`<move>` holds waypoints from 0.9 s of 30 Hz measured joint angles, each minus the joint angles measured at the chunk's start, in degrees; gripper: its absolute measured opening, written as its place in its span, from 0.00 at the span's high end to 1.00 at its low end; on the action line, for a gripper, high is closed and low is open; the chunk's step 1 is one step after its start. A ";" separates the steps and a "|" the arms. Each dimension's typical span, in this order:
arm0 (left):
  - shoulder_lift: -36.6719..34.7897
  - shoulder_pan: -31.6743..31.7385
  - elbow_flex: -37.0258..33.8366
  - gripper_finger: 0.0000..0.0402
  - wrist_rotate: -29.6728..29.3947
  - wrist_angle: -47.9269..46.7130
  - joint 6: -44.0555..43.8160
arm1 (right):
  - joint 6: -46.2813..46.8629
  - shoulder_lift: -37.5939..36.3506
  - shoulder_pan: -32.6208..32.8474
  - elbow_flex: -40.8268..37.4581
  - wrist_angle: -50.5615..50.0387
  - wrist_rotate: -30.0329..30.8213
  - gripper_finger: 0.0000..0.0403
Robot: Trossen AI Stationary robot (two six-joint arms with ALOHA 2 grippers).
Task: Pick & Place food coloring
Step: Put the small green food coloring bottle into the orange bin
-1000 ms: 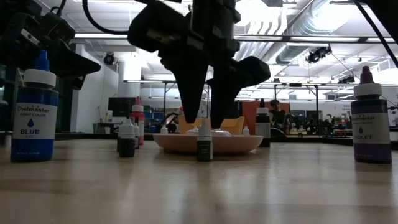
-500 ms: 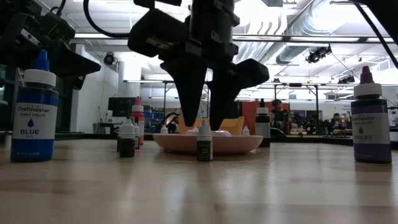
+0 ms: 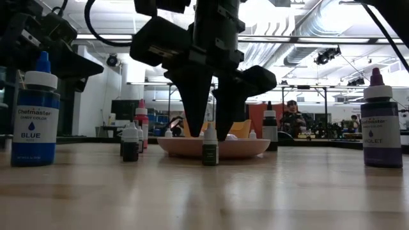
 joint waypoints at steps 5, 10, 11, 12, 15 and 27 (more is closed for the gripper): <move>0.00 -0.01 -0.02 1.00 0.01 0.00 0.02 | -0.68 0.50 0.00 0.00 0.27 -0.73 0.65; 0.00 0.00 -0.01 1.00 0.02 0.00 0.01 | -0.90 0.48 -0.24 0.00 0.27 -0.03 0.72; 0.00 0.02 -0.02 1.00 0.01 0.00 0.00 | -1.11 0.48 -0.24 0.00 0.29 -0.01 0.73; 0.00 -0.01 -0.02 1.00 0.01 -0.02 0.02 | -1.37 0.48 -0.26 0.00 0.31 0.03 0.74; 0.00 0.01 -0.02 1.00 0.03 -0.02 -0.01 | -1.93 0.48 -0.26 0.00 0.29 0.55 0.79; 0.00 0.00 -0.01 1.00 0.05 -0.02 -0.01 | -3.66 0.38 -0.26 0.02 0.29 0.54 0.88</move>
